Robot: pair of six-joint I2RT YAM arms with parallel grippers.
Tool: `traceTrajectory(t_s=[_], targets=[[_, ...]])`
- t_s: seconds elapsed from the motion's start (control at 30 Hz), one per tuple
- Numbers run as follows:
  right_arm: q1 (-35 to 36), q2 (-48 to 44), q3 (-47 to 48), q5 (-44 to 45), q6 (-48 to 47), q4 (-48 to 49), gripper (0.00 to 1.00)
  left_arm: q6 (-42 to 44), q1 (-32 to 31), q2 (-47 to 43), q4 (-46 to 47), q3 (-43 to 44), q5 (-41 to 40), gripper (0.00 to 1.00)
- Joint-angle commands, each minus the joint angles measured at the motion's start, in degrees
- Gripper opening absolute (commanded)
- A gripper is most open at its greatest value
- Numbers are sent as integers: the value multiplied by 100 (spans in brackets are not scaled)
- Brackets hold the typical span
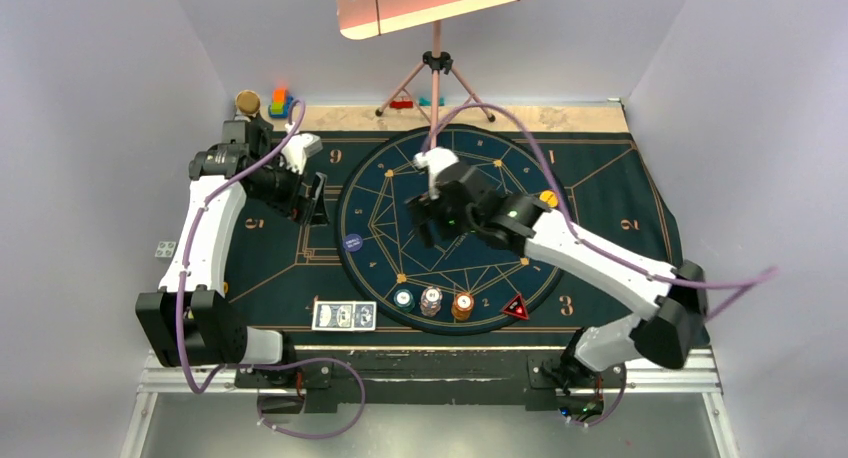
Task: Distribute texas hold em gaming equipment
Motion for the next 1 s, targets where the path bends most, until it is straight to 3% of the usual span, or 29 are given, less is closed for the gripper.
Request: traceTrajectory(t_s=[0.0,0.13,0.4,0.6,0.97], targets=[[574,826,566,-766,-1506,154,89,-400,-19,76,259,105,13,100],[1080,1314,668,-842,-2008,112,90,-661,-14,261,281,266,-428,100],[1141,1688,983,-939,-2421,-209,88,-1043,-2,456,319,634,-835,100],[1262,1698,564,-1118,-2652,182,85,-1138,-3,437,313,771,-706,100],[1388,1522,-95,-1532,-2694,669,91,-1077,-4,48,256,616,-760,100]])
